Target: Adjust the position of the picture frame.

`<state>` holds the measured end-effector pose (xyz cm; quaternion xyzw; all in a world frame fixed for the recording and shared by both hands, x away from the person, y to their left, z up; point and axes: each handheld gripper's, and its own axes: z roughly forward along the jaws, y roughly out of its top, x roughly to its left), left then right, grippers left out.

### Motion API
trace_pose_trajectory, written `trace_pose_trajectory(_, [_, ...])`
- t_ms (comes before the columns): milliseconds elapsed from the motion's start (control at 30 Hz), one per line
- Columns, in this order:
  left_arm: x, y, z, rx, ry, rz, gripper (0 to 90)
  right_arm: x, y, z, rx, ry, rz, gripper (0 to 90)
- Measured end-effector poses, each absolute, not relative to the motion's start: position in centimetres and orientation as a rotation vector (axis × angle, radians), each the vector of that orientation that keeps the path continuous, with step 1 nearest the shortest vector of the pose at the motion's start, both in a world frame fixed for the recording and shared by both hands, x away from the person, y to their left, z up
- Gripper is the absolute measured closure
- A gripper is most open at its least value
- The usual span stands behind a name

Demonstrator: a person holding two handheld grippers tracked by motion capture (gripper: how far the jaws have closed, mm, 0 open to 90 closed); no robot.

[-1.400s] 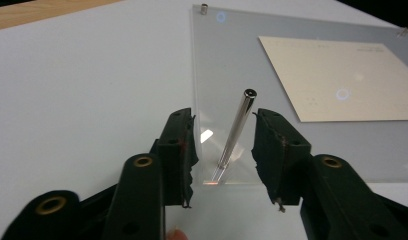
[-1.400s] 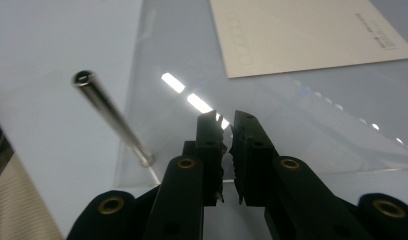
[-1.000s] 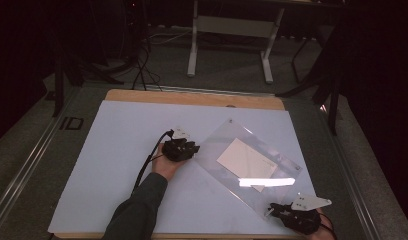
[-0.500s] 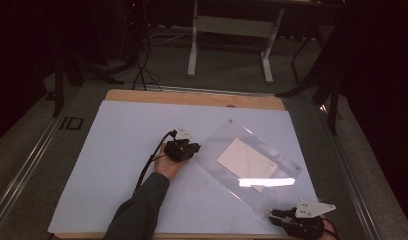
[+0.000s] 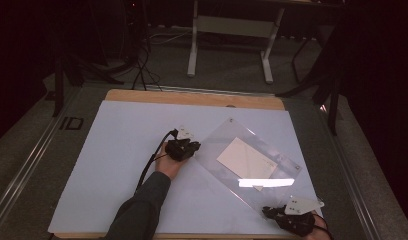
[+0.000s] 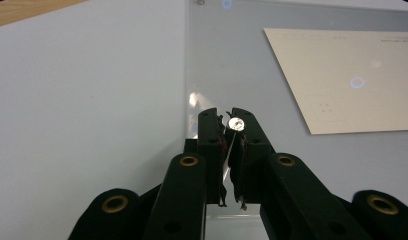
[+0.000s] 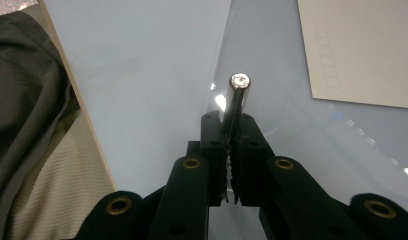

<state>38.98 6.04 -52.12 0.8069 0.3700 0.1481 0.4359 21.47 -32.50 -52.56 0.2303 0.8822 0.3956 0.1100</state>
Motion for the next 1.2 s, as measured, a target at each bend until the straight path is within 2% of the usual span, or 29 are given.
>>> trace_pose_trajectory(500, [41.0, 6.7, -51.0, 1.989, 0.968, 0.423, 84.6, 22.0, -29.9, -51.7, 0.579, 2.582, 1.149, 84.6])
trace_pose_trajectory(867, [43.1, 8.5, -50.8, 1.948, 1.050, 0.445, 84.6, 21.1, -23.4, -50.6, 0.357, 2.585, 1.131, 82.2])
trace_pose_trajectory(1200, [44.2, 8.8, -50.2, 1.943, 1.049, 0.472, 84.2, 20.7, -19.2, -50.6, 0.208, 2.599, 1.134, 80.8])
